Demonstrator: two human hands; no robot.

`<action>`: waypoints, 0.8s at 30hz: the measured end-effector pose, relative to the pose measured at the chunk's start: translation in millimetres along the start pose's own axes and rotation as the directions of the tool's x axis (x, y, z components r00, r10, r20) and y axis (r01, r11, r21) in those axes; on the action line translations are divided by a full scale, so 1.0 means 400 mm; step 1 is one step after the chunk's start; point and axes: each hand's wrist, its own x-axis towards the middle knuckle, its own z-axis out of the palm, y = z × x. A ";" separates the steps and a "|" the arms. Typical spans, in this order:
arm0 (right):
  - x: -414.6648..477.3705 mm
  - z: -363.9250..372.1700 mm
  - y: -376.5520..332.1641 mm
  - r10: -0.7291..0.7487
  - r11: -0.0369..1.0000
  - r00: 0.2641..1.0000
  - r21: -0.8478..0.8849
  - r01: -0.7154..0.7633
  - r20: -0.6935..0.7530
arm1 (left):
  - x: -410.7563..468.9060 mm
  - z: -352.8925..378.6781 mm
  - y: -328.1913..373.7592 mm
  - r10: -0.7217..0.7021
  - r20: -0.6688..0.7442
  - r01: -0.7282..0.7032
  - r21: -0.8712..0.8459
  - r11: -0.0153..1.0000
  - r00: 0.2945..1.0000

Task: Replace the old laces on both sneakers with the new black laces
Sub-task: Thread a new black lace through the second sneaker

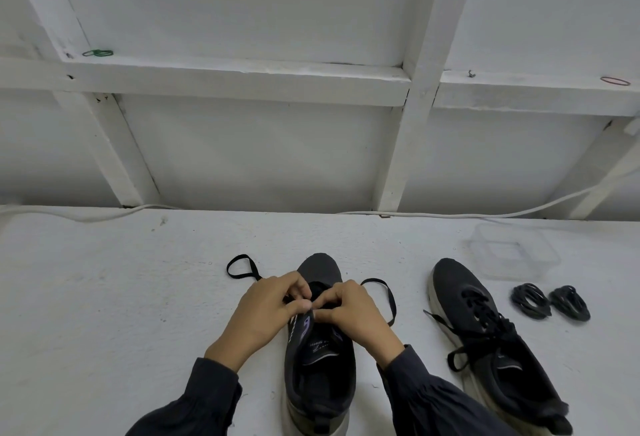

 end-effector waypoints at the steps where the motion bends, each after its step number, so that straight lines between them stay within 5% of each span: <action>1: 0.000 0.002 -0.002 0.003 1.000 1.000 -0.030 -0.003 -0.009 | -0.004 0.006 0.000 0.015 -0.019 -0.015 0.010 1.000 1.000; 13: 0.000 0.002 -0.012 -0.072 0.973 0.987 -0.227 0.038 -0.141 | -0.016 0.029 0.009 0.020 -0.129 -0.004 0.129 0.992 0.991; 24: 0.015 -0.001 0.009 -0.057 0.995 0.995 0.077 0.063 -0.076 | -0.038 0.089 0.024 -0.044 -0.308 0.068 0.067 0.995 0.950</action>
